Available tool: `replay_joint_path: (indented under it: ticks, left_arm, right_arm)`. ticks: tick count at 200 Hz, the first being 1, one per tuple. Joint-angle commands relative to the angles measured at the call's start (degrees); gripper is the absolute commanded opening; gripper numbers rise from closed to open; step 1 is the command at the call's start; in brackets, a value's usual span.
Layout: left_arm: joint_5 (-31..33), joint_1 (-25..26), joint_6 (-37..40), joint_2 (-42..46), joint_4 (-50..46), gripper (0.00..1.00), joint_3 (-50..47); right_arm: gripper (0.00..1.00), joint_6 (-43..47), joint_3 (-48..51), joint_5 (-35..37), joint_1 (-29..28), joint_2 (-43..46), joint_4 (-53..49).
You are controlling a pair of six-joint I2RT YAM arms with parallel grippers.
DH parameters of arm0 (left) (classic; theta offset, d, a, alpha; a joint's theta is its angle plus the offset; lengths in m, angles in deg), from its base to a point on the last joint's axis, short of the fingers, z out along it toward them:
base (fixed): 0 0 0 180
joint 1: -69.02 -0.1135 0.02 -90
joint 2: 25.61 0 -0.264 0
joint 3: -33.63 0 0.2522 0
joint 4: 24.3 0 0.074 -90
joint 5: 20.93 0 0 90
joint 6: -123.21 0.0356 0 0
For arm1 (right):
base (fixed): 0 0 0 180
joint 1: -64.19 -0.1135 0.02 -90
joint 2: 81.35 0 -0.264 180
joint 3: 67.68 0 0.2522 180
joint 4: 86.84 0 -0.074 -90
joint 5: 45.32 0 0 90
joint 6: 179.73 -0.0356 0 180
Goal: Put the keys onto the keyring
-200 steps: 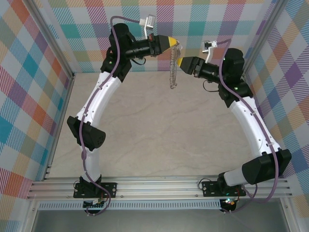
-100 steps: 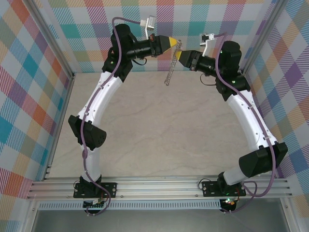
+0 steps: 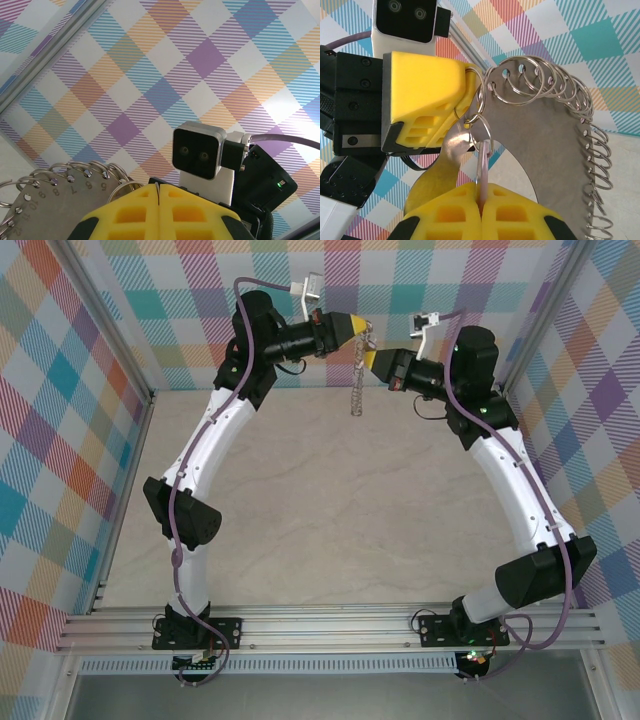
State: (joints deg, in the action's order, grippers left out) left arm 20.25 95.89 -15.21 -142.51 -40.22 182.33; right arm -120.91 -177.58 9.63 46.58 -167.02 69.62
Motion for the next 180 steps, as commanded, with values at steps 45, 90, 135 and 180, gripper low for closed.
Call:
replay_joint_path:
  ticks: [45, 90, 135, 180]
  left_arm:
    - [2.24, 0.19, -0.89, -0.25, 4.68, 0.0, 2.27]
    - [2.8, 0.45, -1.45, -0.67, 5.09, 0.0, 2.18]
    - [3.97, 0.37, -3.28, -1.45, 7.89, 0.0, 2.49]
    - [2.39, 0.01, -3.96, -2.42, 9.34, 0.0, 4.35]
  right_arm:
    - [0.0, 3.45, -7.83, -0.81, -5.08, -2.22, -5.19]
    - [0.0, 4.22, -11.31, -1.15, -5.68, -5.05, -9.02]
    - [0.39, 5.97, -10.68, -3.62, -5.45, -3.37, -11.6]
    - [0.53, 2.41, -3.27, -5.79, 2.69, 4.32, -8.32]
